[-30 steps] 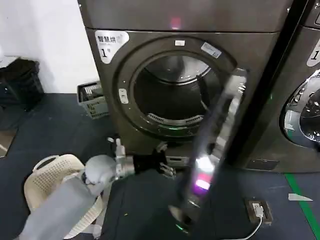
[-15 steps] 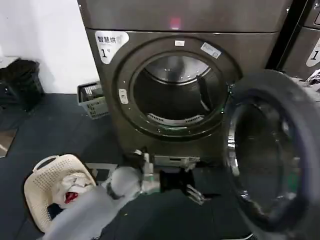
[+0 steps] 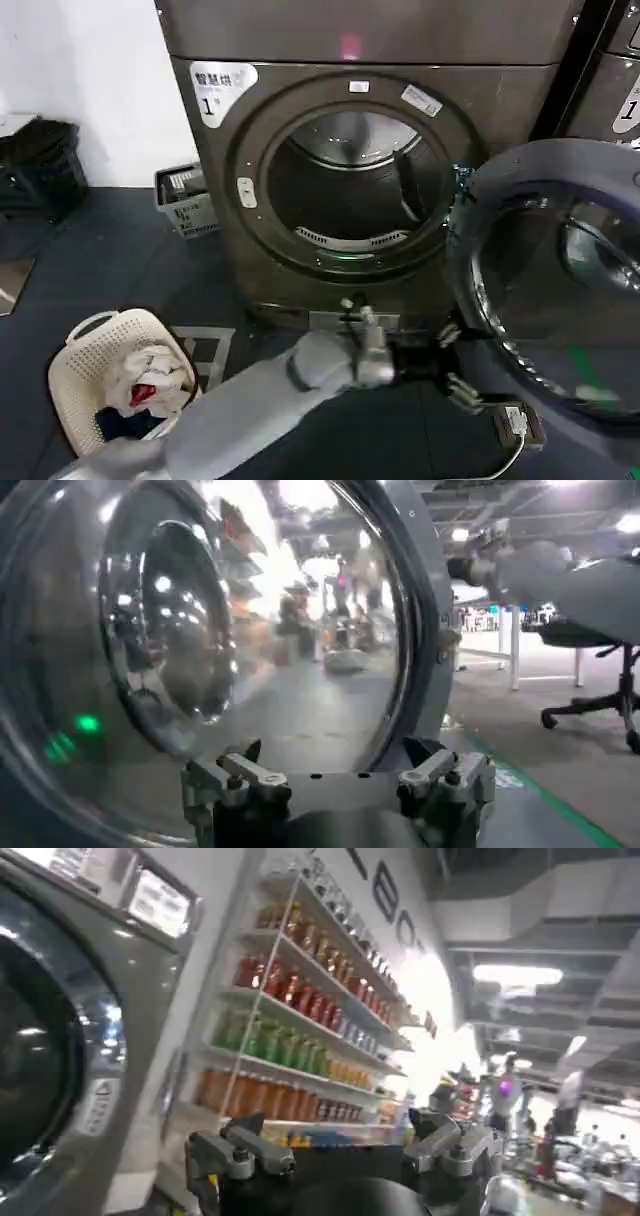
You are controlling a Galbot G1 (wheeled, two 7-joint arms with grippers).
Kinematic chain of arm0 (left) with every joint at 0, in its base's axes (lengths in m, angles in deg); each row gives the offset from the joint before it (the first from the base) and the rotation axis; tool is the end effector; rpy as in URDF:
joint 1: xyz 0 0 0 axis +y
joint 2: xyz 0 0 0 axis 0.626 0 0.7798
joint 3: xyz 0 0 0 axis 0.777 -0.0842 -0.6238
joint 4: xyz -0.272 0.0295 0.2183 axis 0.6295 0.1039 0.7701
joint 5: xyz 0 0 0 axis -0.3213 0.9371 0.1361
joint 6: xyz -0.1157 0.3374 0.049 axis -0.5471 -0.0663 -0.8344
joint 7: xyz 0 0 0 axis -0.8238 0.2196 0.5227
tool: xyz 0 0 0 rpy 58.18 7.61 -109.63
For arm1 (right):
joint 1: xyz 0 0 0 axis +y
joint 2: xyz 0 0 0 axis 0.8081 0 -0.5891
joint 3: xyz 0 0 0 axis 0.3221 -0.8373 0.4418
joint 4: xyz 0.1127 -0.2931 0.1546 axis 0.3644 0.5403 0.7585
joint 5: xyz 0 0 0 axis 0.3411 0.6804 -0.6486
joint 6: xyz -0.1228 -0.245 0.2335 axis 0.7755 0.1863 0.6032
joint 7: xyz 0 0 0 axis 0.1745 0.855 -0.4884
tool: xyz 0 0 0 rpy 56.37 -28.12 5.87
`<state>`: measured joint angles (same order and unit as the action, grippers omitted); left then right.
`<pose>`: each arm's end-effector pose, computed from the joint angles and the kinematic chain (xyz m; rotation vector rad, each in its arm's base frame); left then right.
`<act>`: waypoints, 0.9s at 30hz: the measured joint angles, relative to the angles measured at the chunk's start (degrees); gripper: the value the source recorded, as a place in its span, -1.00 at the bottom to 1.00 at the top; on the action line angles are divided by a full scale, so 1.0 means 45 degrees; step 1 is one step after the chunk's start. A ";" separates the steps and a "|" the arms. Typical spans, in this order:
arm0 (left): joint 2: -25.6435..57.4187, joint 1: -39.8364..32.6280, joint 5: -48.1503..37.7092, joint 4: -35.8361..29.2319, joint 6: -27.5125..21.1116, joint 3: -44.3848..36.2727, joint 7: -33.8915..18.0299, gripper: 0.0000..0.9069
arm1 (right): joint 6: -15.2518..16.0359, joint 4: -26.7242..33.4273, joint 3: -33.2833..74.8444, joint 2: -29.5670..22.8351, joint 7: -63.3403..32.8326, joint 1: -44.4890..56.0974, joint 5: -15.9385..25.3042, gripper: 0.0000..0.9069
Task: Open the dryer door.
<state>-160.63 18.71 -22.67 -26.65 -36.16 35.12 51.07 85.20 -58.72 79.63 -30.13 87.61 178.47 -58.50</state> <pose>0.3650 -0.2199 -0.2466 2.1484 2.1836 0.1394 -0.0459 -0.4442 -0.0840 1.5521 2.5738 -0.5785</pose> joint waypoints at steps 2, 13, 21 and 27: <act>-0.0449 -0.0243 0.0525 0.0369 0.0459 -0.0220 -0.0430 1.00 | 0.0002 -0.0074 0.0063 -0.0074 -0.0021 0.0034 -0.0018 1.00; -0.2492 -0.1176 0.0763 0.2274 0.0871 -0.0648 -0.1209 1.00 | -0.0016 -0.0047 0.0391 -0.0181 -0.0241 0.0108 -0.0079 1.00; -0.3320 -0.1735 0.0782 0.3087 0.0872 -0.0772 -0.1244 1.00 | 0.0213 0.0417 0.0997 0.0003 -0.0954 0.0208 -0.0084 1.00; -0.3718 -0.1972 0.0956 0.3662 0.0874 -0.0835 -0.1260 1.00 | 0.0231 0.0712 0.1490 0.0024 -0.1208 0.0310 -0.0124 1.00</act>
<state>-177.36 9.83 -18.37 -10.17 -32.23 31.37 45.39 86.24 -55.51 86.34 -30.02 82.18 179.86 -59.05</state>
